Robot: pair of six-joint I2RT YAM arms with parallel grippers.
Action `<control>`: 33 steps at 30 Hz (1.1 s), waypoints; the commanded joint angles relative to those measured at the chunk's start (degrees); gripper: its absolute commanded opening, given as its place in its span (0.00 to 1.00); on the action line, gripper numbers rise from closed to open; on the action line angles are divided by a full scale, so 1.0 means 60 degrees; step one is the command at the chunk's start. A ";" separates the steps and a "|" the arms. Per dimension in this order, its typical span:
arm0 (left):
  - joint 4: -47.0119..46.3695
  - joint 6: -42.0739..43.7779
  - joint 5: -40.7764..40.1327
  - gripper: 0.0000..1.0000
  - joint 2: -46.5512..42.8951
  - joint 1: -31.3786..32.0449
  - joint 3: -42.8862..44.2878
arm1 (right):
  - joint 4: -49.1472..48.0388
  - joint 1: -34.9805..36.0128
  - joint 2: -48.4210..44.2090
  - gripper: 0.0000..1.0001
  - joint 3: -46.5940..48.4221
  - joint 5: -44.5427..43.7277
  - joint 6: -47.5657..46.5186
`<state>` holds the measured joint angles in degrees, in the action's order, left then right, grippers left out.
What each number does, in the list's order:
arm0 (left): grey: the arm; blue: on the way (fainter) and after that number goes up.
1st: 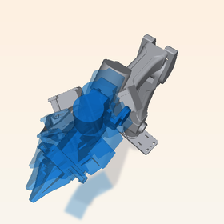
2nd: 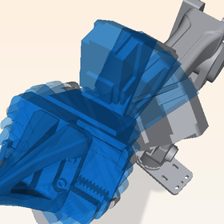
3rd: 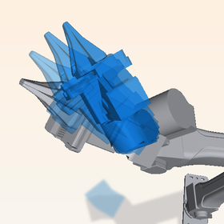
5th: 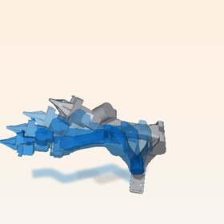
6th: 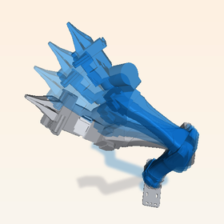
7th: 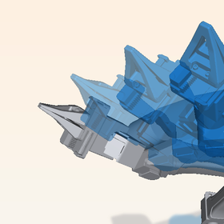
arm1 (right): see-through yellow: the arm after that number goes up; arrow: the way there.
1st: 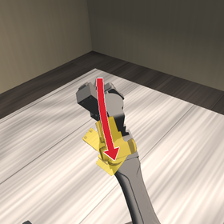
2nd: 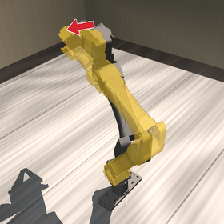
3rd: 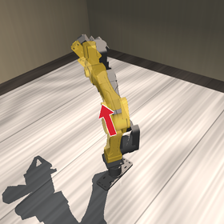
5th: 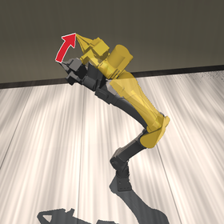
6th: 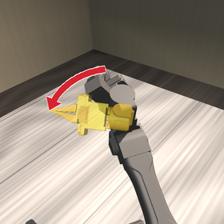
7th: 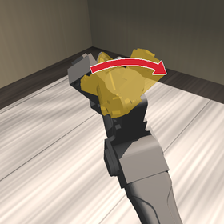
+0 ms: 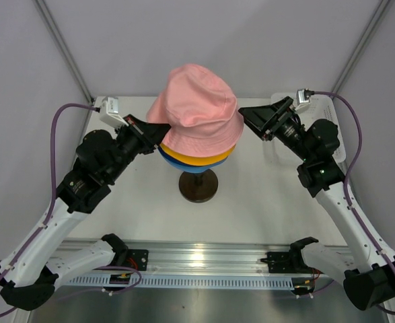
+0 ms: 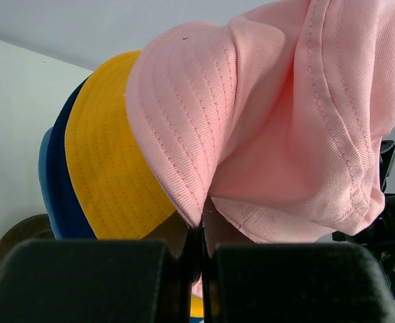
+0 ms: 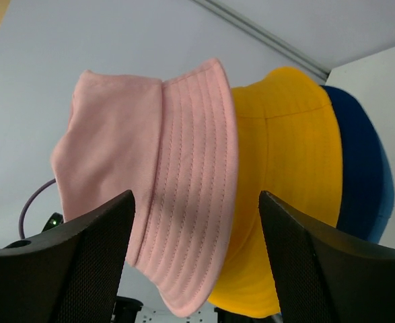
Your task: Stack the hats
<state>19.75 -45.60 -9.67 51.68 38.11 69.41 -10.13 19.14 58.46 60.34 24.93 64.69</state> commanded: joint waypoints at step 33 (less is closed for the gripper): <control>0.0666 0.0338 0.0980 0.76 -0.0851 -0.2878 0.1412 | 0.1206 -0.0992 0.4391 0.00 0.5001 0.2596 -0.2285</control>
<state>24.14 -41.78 -8.64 43.35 23.44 78.48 -0.75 14.41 81.67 86.74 35.90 52.60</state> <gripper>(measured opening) 0.761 0.009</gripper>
